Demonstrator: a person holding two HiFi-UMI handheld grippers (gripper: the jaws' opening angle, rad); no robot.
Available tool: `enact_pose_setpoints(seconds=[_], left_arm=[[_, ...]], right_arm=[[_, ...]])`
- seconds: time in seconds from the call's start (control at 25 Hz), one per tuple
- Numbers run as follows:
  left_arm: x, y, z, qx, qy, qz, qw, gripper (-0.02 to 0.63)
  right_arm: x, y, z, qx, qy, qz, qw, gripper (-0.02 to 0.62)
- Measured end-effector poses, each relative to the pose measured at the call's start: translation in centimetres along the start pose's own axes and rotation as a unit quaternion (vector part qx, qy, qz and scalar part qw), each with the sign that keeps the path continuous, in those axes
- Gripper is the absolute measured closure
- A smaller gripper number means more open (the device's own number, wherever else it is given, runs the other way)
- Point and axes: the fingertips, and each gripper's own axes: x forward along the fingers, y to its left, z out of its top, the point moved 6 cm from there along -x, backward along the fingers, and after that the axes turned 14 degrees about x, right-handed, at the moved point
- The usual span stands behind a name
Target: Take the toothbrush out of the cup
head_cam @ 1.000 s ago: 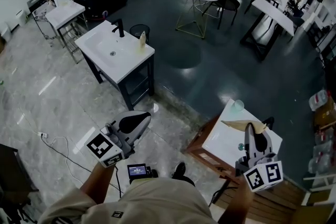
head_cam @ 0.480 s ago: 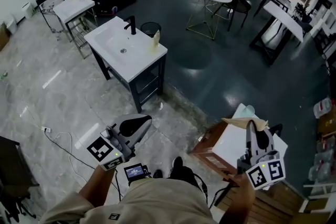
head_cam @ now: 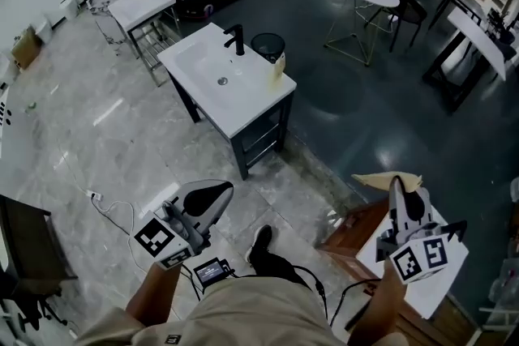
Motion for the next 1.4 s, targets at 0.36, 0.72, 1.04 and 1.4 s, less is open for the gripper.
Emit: enact_pose_setpoints(seconds=[0.36, 0.72, 1.04, 1.4], left_arm=[[6.4, 11.8, -1.0, 0.032, 0.015, -0.017, 0.9992, 0.6], [11.2, 21.2, -1.8, 0.039, 0.014, -0.03, 0.9987, 0.6], [19.3, 31.3, -9.5, 0.027, 0.043, -0.098, 0.9938, 0.6], [31.7, 38.2, -20.0, 0.047, 0.087, -0.176, 0.9795, 0.593]], right_arm=[[12.9, -2.0, -1.0, 0.028, -0.003, 0.004, 1.0, 0.569], [20.3, -0.7, 0.5, 0.027, -0.012, 0.0, 1.0, 0.568], [24.2, 1.5, -1.3, 0.031, -0.011, -0.09, 0.995, 0.568], [28.2, 3.5, -4.1, 0.048, 0.026, -0.197, 0.979, 0.568]])
